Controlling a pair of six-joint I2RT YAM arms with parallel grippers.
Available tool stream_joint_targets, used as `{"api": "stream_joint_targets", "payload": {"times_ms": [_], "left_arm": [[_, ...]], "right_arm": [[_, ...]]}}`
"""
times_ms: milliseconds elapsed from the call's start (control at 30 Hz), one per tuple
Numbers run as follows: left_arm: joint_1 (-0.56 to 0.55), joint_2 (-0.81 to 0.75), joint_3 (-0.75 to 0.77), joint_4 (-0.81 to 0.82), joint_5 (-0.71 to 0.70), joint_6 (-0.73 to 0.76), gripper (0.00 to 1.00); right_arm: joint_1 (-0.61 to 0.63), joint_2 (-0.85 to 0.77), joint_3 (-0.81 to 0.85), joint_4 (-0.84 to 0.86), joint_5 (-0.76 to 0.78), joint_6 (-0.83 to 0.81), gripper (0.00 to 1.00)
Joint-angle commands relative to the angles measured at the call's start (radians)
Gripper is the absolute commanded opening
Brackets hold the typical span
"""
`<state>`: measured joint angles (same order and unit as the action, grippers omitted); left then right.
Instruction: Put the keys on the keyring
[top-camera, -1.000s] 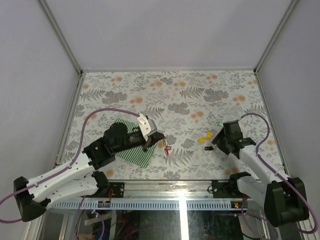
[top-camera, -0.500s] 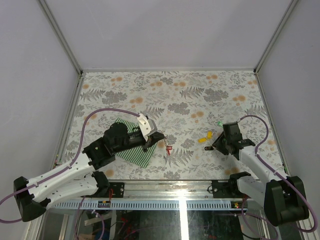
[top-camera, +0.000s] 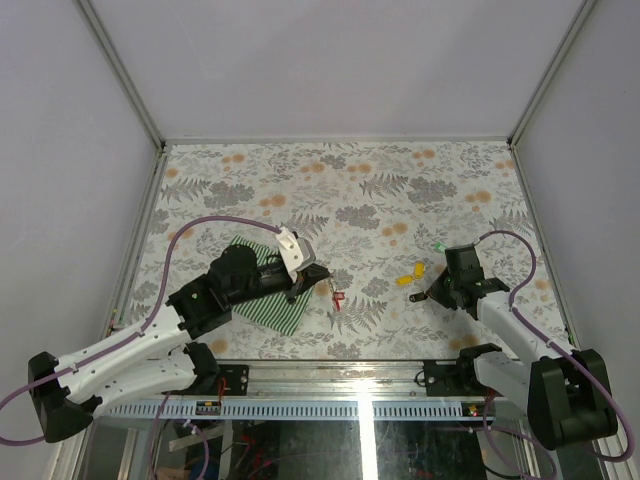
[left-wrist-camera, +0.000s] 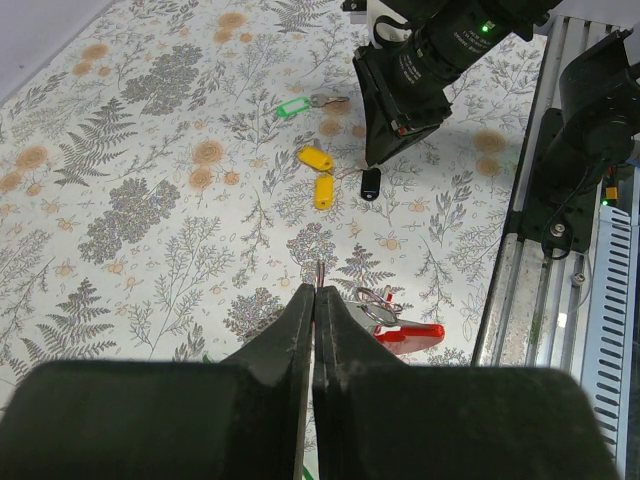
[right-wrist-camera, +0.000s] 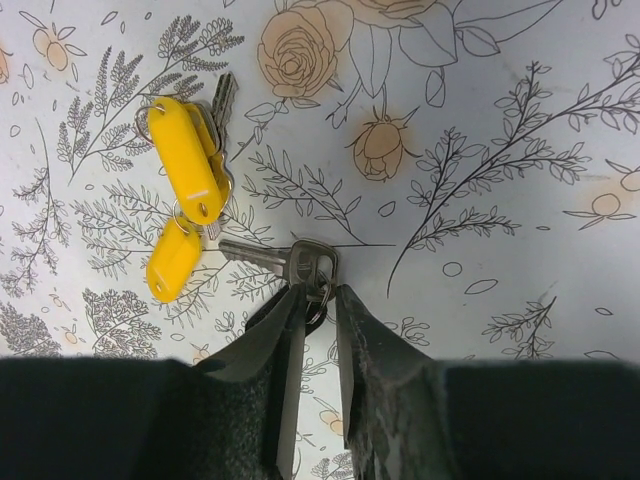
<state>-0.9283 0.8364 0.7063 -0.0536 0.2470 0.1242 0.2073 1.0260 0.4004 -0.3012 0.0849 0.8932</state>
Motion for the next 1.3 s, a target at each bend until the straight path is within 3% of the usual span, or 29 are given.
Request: {"api": "stream_joint_targets", "payload": {"times_ms": [0,267,400,700,1000,1267], "left_arm": [[0.006,-0.007,0.036,0.062,0.007,0.013,0.0],[0.007,-0.007,0.04,0.056,0.005,0.014,0.0],[0.006,-0.012,0.044,0.041,-0.005,0.022,0.0],[0.022,-0.01,0.08,0.012,-0.049,0.035,0.0],[0.033,-0.003,0.068,0.043,-0.034,0.026,0.0],[0.034,-0.058,0.007,0.114,0.01,0.028,0.0]], "right_arm": [[-0.004,0.002,0.003,0.021,0.01,-0.014,0.22],[-0.004,-0.04,0.037,-0.001,0.029,-0.097,0.0],[-0.004,-0.057,0.075,-0.019,-0.011,-0.208,0.0],[0.007,-0.038,0.206,-0.069,-0.405,-0.5,0.0],[0.306,0.147,0.433,-0.263,-0.493,-0.706,0.0],[0.345,0.066,0.426,-0.169,-0.566,-0.791,0.0]]}}
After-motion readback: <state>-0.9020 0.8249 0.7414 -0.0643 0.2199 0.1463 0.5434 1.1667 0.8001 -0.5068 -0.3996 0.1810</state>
